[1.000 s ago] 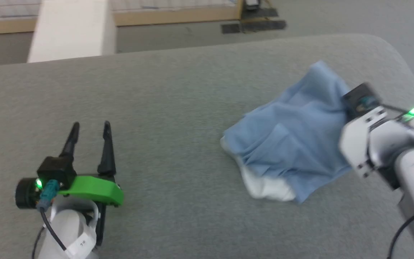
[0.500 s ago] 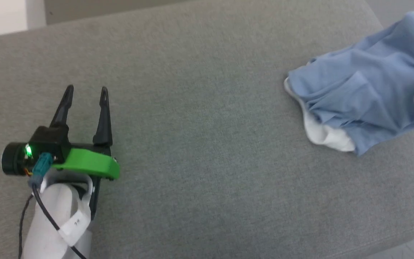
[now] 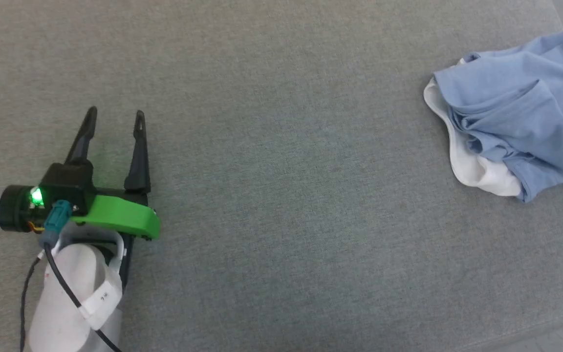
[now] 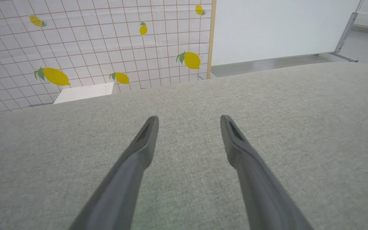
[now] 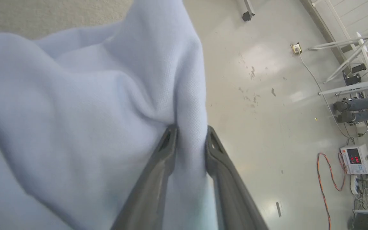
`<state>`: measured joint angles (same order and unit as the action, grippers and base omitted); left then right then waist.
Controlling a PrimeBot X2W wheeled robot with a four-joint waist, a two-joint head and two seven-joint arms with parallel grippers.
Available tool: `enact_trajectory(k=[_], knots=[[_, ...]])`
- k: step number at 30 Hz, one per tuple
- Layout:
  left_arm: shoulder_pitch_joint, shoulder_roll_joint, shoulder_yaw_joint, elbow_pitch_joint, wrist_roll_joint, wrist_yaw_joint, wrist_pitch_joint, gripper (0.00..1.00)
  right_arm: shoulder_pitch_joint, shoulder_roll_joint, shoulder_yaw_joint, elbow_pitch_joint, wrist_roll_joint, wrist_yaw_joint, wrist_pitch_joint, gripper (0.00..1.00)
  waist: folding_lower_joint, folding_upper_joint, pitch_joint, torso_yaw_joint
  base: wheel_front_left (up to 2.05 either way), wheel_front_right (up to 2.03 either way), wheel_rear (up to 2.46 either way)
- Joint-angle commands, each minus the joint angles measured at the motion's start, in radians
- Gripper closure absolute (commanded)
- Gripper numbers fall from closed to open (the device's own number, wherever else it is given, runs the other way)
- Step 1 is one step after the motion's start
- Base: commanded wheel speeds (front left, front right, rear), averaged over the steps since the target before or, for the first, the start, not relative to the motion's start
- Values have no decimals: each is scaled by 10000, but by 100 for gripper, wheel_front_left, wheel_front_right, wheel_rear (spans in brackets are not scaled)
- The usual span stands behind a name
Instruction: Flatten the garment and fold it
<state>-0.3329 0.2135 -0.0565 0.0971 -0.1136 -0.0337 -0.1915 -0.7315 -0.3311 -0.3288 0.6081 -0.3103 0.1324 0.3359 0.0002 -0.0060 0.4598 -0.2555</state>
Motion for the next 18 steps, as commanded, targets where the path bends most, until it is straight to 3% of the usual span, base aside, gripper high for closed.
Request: enact_trajectory(k=[1,8,12,18], knots=[[33,-46,-34,77,-87,35,-100,0,5,22,-199,89,-114,-17,-16,0,-2,60,-483,259,0,0,0],[526,-439,-213,947,-377,3,-424,0,817,258,-648,84,165,-17,-821,0,-2,60,-2107,860,0,0,0],[869,-654,-249,1412,-555,16,-532,0,1600,475,-448,-387,1181,-17,-1619,0,-2,60,-2949,1278,0,0,0],[1338,-913,-343,1757,-817,-49,-618,0,3239,729,533,-2121,3197,-17,-2687,0,-2,60,-3681,1910,0,0,0]])
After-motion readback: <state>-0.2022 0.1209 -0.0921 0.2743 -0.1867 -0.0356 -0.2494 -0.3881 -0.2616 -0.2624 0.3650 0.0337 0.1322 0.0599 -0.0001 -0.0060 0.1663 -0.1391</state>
